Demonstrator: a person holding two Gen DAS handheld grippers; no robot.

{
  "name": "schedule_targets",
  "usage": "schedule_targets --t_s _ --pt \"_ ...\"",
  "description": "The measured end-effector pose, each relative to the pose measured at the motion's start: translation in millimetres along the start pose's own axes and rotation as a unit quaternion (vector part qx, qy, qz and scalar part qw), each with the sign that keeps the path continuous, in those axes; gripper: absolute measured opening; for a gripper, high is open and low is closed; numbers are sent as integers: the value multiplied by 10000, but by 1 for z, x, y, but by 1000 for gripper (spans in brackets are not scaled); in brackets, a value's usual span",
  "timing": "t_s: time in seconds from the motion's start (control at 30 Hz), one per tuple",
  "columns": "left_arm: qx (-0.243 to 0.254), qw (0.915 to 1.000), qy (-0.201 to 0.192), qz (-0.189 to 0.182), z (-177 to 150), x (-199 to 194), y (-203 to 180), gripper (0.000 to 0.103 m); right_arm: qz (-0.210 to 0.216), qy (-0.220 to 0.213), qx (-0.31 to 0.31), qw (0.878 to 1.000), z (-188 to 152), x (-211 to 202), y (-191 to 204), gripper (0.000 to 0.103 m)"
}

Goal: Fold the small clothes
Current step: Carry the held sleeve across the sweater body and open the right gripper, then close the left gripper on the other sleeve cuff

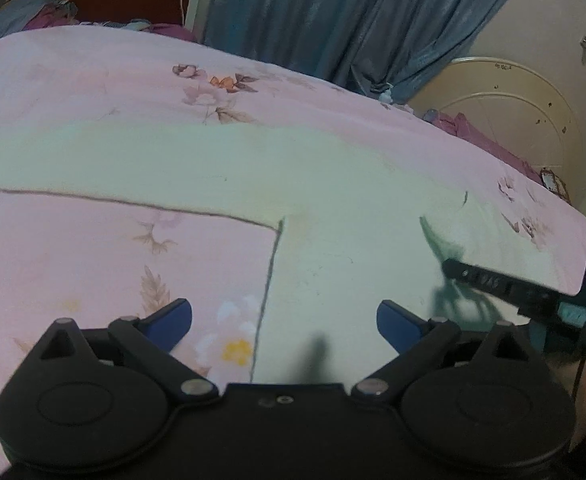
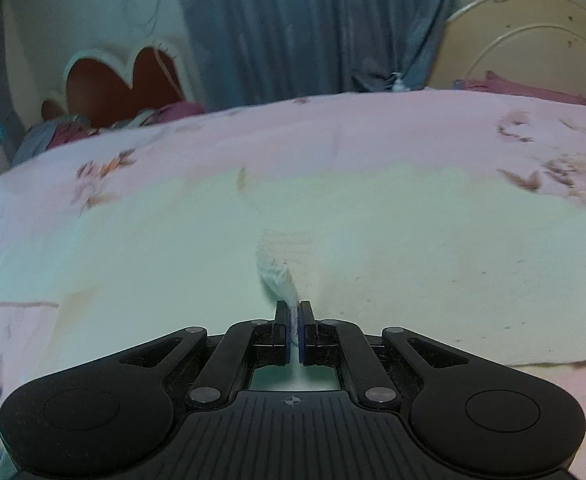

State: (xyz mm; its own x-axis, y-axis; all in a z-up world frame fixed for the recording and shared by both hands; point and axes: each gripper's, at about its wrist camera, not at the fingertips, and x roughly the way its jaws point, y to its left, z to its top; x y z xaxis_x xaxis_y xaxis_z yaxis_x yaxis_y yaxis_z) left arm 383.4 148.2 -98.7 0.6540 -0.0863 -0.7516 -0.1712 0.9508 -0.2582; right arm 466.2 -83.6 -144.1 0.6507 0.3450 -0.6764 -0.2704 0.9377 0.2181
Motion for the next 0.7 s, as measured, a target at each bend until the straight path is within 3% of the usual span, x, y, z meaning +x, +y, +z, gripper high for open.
schedule_targets --t_s 0.07,0.17,0.33,0.53,0.6,0.7 --pt "48 9998 2 -173 4 4 -4 95 -91 14 -263 9996 -1 -2 5 3" --pt "68 9976 61 -688 12 17 -15 79 -187 -109 -299 9993 -5 -19 -1 3" --pt "276 9887 224 -1458 25 57 -65 64 -537 -25 61 9985 -23 -48 -38 3" --pt "202 9810 717 -1792 28 113 -110 40 -1196 -114 910 9886 -34 -79 -105 4" --pt "86 9772 857 -1942 27 128 -119 22 -1376 -123 1075 9846 -34 -84 -123 4" --pt "-71 9725 869 -2160 22 141 -125 3 -1406 -163 1209 9825 -34 -89 -139 4"
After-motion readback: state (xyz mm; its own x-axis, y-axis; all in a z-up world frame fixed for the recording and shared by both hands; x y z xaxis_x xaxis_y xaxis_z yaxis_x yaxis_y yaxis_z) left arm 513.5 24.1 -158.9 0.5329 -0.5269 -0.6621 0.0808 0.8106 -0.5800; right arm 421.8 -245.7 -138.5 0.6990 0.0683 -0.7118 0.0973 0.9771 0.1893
